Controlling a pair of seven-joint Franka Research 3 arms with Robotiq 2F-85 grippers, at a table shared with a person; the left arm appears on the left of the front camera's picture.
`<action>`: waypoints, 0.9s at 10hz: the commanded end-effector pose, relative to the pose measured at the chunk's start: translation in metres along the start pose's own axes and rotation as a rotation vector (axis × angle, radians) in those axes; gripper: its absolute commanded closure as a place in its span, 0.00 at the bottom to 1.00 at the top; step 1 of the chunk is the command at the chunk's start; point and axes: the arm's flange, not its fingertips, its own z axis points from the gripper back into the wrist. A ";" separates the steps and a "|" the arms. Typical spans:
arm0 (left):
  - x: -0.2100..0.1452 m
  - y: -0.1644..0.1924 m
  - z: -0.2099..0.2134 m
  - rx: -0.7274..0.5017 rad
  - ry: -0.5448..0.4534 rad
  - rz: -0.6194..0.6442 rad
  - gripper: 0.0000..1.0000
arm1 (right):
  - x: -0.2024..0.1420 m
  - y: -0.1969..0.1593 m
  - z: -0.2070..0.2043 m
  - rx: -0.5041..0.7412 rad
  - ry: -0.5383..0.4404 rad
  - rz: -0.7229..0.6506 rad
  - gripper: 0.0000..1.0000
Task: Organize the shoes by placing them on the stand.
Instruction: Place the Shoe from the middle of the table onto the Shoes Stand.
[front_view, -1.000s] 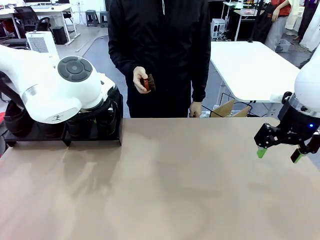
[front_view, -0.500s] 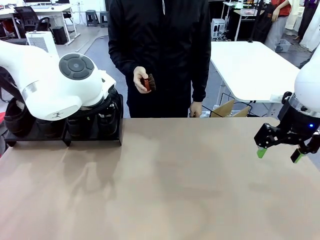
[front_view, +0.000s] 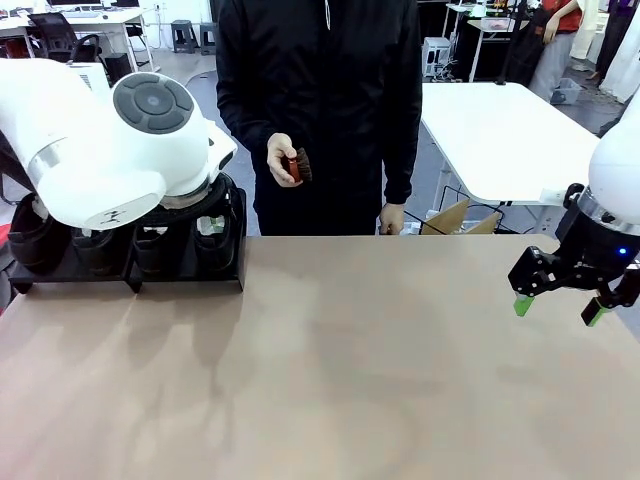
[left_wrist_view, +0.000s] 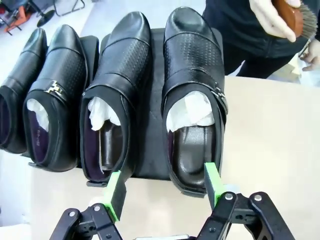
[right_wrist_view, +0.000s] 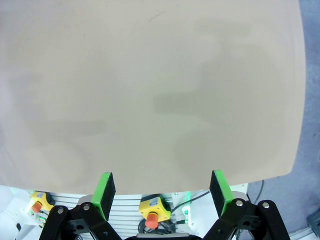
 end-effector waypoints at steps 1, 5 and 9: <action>-0.001 -0.002 -0.018 -0.003 -0.006 0.000 0.18 | 0.001 0.001 0.001 0.012 -0.005 -0.008 0.00; -0.001 -0.002 -0.018 -0.003 -0.006 0.000 0.18 | 0.001 0.001 0.001 0.012 -0.005 -0.008 0.00; -0.001 -0.002 -0.018 -0.003 -0.006 0.000 0.18 | 0.001 0.001 0.001 0.012 -0.005 -0.008 0.00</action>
